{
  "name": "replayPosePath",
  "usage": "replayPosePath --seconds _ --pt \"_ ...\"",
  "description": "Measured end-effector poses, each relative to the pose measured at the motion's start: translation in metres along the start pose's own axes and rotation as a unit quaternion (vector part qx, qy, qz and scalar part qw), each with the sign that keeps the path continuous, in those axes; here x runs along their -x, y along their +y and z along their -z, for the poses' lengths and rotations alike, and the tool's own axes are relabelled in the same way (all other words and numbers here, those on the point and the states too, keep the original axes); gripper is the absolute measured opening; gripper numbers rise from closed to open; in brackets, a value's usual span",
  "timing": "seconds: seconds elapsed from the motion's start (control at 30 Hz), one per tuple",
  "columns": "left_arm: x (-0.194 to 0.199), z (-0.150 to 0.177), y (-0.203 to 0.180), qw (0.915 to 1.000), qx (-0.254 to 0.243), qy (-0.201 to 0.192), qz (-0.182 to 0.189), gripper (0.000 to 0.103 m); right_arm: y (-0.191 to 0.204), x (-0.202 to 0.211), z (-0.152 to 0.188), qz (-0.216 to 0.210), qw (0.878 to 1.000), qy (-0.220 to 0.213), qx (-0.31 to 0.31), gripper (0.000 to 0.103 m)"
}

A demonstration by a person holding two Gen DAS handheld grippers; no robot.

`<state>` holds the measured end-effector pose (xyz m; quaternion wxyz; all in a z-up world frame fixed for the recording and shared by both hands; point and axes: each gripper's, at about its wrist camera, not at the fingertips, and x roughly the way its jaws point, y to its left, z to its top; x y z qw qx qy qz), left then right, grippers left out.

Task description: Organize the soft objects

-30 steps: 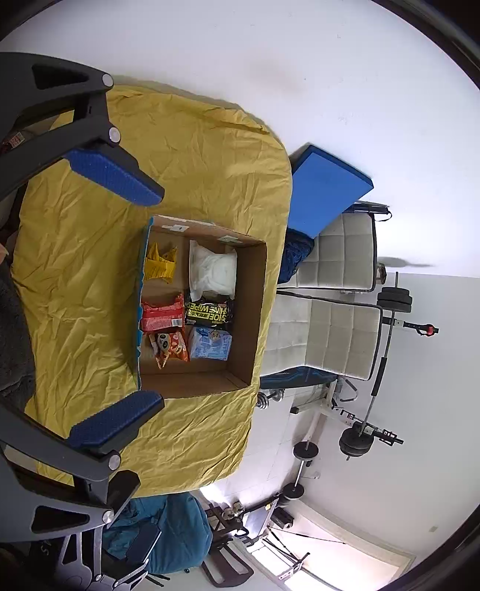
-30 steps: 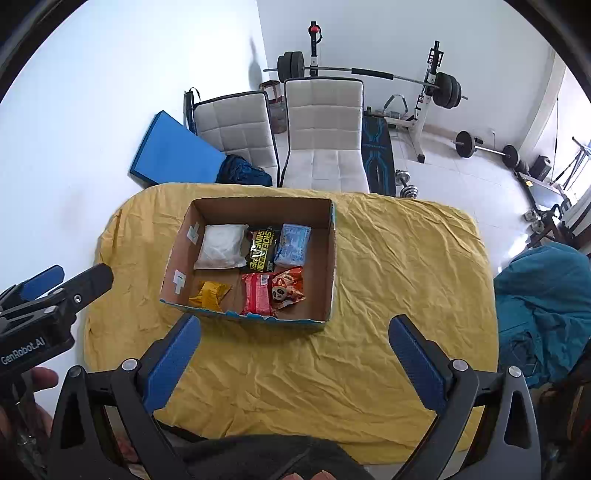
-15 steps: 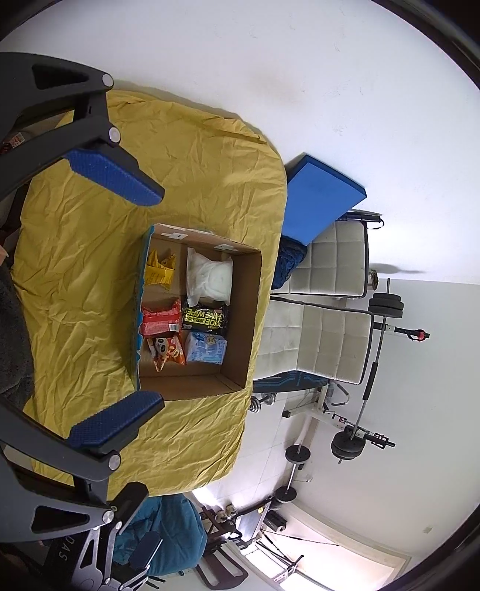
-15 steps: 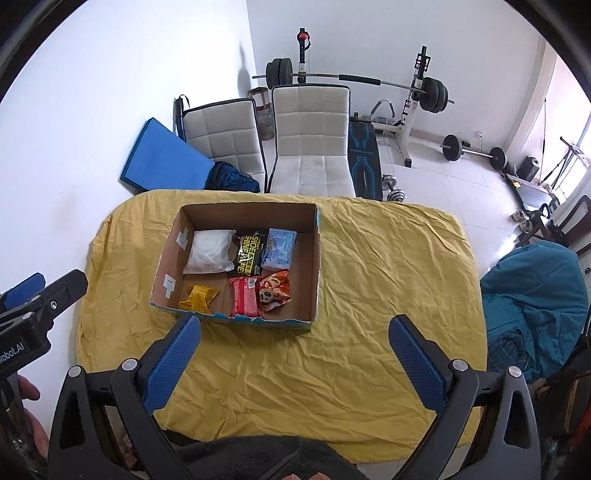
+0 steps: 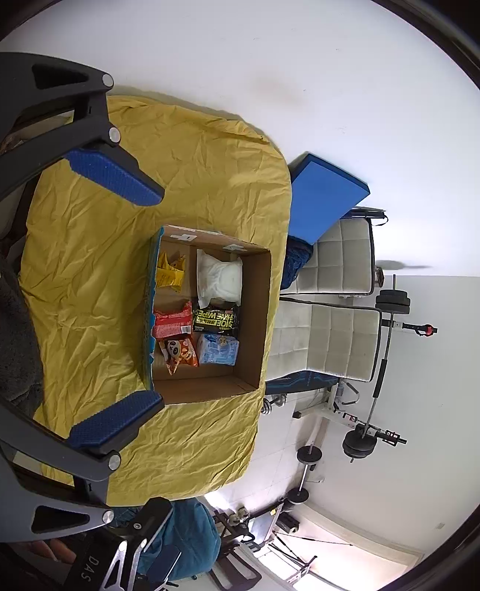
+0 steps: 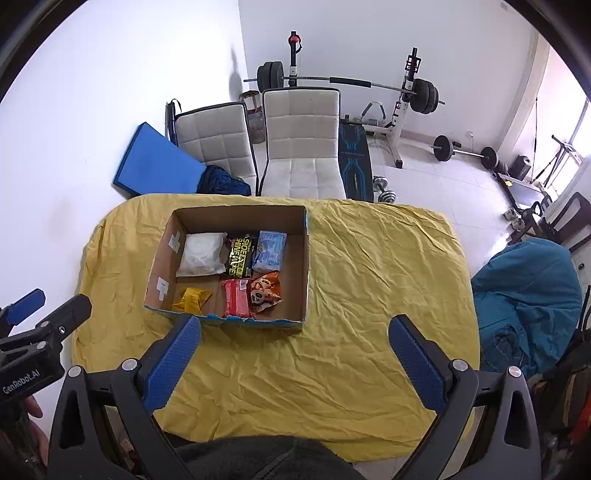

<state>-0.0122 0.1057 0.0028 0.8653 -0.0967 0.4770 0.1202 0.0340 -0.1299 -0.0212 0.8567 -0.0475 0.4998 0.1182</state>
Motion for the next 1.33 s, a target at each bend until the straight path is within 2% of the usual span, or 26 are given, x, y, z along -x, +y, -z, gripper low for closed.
replayPosePath --seconds 0.9,1.33 --pt "0.014 -0.01 -0.019 0.9993 -0.026 -0.019 0.019 0.103 -0.015 0.026 -0.001 0.021 0.999 -0.029 -0.026 0.103" --pt "0.015 -0.011 -0.023 0.9991 -0.031 -0.021 0.021 0.103 -0.022 0.03 0.001 0.026 0.999 -0.03 -0.036 0.103"
